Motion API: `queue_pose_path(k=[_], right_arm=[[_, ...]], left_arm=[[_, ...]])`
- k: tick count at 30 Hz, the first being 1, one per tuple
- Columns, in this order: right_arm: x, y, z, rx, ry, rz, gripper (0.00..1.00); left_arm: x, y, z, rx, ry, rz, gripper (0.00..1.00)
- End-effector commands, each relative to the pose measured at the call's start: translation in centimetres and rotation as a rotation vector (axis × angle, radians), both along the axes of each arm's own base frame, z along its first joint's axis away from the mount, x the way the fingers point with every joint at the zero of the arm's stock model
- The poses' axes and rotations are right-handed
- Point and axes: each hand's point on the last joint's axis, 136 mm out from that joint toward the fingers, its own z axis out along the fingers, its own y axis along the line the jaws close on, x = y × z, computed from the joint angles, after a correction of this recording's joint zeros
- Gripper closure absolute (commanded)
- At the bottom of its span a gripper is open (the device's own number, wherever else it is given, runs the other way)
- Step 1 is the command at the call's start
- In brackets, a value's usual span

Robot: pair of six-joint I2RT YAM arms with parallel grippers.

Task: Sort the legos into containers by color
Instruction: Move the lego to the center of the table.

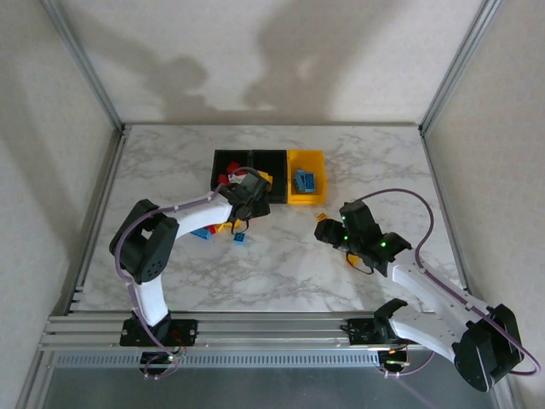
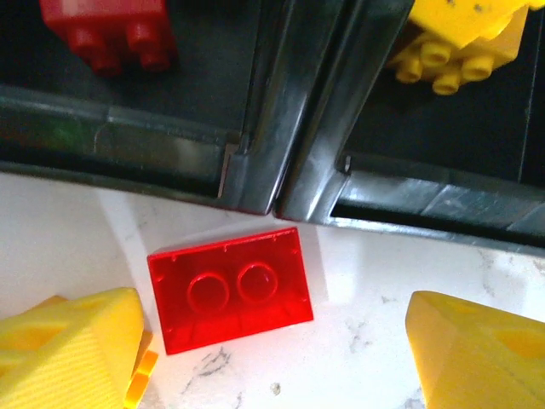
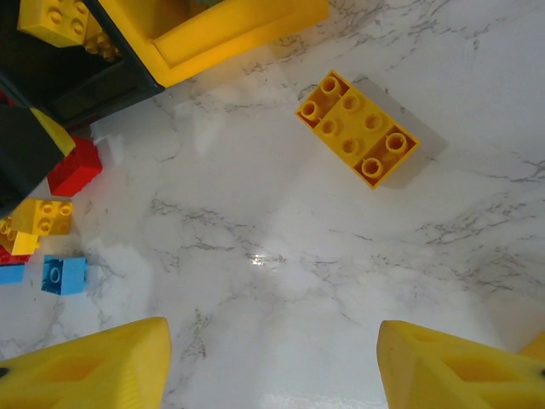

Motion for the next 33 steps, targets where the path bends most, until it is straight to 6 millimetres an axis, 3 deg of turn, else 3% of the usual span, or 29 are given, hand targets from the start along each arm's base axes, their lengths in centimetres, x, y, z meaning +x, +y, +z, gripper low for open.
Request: queue_pose_path(k=[1,9,17,29,33], right_arm=[[-0.3,-0.6,-0.5,-0.026,0.005,-0.015,0.35],[-0.3,-0.6,-0.5,-0.029,0.007,-0.017,0.35],[-0.3,-0.7,-0.7,-0.038,0.010,-0.020,0.35],[-0.1,-0.8,-1.2,-0.060,0.015,-0.020,0.35],[0.0,-0.8,-1.4,-0.066,0.018,-0.019,0.35]], left_arm=[[0.8,0.0,-0.2,0.050,-0.018,0.035,0.20],[0.9,0.8,-2.2,0.148,0.034,0.072,0.23],[0.8,0.5,-2.7,0.166,0.046,0.069,0.29],[-3.0,-3.0,-3.3,0.138,0.116,-0.066,0.38],[-4.0,-3.7,-2.5,0.153,0.110,-0.095,0.38]])
